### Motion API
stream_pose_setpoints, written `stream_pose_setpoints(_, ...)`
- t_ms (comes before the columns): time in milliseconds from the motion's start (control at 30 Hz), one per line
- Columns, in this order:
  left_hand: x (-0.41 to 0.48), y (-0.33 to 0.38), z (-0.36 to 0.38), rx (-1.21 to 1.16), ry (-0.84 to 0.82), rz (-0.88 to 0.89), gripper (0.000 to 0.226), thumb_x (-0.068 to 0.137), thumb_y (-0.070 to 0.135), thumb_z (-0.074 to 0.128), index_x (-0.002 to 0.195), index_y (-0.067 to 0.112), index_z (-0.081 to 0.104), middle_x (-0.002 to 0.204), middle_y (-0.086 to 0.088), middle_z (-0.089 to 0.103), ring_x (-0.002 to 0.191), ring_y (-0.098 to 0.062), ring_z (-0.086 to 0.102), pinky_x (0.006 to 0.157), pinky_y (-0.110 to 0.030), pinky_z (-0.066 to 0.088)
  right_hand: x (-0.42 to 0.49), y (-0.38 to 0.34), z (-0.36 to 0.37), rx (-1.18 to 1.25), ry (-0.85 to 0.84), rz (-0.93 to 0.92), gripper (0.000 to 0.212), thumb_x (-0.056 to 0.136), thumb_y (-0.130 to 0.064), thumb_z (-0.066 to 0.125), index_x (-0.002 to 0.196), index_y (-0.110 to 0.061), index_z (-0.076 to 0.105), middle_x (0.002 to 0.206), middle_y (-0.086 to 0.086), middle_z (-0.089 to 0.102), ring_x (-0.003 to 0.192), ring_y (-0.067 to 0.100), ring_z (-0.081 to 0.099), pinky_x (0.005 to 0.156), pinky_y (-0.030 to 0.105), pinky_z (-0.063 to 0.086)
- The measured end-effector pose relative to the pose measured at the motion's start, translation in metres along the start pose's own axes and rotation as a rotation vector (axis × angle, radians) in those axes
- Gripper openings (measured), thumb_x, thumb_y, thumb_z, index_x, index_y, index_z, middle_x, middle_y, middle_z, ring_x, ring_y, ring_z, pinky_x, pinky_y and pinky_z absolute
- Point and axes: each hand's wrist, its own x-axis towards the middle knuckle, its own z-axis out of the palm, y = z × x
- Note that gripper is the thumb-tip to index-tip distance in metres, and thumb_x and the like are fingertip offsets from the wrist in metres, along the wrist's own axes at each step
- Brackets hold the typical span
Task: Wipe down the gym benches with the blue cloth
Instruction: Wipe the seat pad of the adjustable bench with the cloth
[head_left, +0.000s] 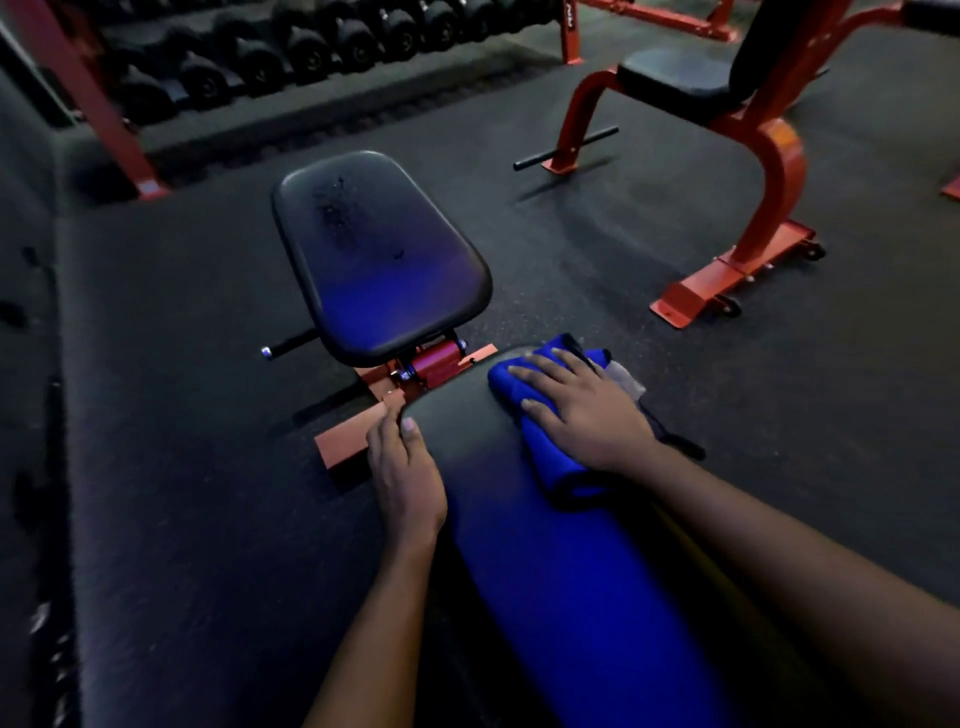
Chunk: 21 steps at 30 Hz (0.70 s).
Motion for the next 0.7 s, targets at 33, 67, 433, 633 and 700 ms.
stream_pose_setpoints(33, 0.001, -0.001, 0.0, -0.001, 0.005, 0.002, 0.04, 0.106, 0.022, 0.034, 0.142, 0.013, 0.048, 0.142, -0.005, 0.046, 0.131, -0.02, 0.042, 0.109, -0.03, 0.03, 0.008, 0.006, -0.001, 0.014, -0.033, -0.003, 0.053, 0.099, -0.055, 0.026, 0.149, -0.041, 0.035, 0.157, -0.01, 0.034, 0.147, 0.021, 0.025, 0.12, 0.041, 0.021)
stream_pose_setpoints(67, 0.001, -0.002, 0.0, -0.004, 0.004, 0.005, 0.04, 0.106, 0.023, 0.034, 0.142, 0.013, 0.048, 0.143, -0.004, 0.046, 0.132, -0.019, 0.042, 0.109, -0.03, 0.03, 0.022, 0.009, -0.001, 0.028, -0.061, 0.036, 0.051, 0.1, -0.053, 0.029, 0.149, -0.04, 0.035, 0.157, -0.009, 0.034, 0.146, 0.022, 0.026, 0.119, 0.042, 0.023)
stream_pose_setpoints(433, 0.004, -0.008, 0.0, -0.118, -0.004, -0.004, 0.051, 0.101, 0.031, 0.032, 0.139, 0.002, 0.049, 0.142, -0.014, 0.047, 0.133, -0.027, 0.042, 0.114, -0.042, 0.03, 0.039, -0.005, -0.001, 0.016, -0.098, -0.101, 0.057, 0.096, -0.059, 0.024, 0.148, -0.041, 0.037, 0.156, -0.012, 0.036, 0.147, 0.017, 0.026, 0.12, 0.04, 0.021)
stream_pose_setpoints(633, 0.003, -0.004, -0.012, -0.165, -0.074, -0.059, 0.059, 0.101, 0.036, 0.03, 0.144, -0.003, 0.039, 0.149, -0.02, 0.04, 0.139, -0.03, 0.035, 0.113, -0.03, 0.022, 0.056, -0.07, 0.013, -0.101, -0.057, 0.07, 0.049, 0.101, -0.052, 0.032, 0.148, -0.04, 0.037, 0.156, -0.013, 0.035, 0.147, 0.018, 0.024, 0.12, 0.044, 0.018)
stream_pose_setpoints(700, 0.004, -0.009, -0.023, -0.174, -0.156, -0.059, 0.05, 0.106, 0.029, 0.031, 0.147, 0.0, 0.036, 0.154, -0.015, 0.036, 0.143, -0.025, 0.031, 0.115, -0.027, 0.021, 0.029, -0.077, 0.015, -0.076, -0.075, -0.107, 0.054, 0.097, -0.058, 0.025, 0.149, -0.043, 0.035, 0.157, -0.015, 0.033, 0.147, 0.016, 0.023, 0.12, 0.042, 0.018)
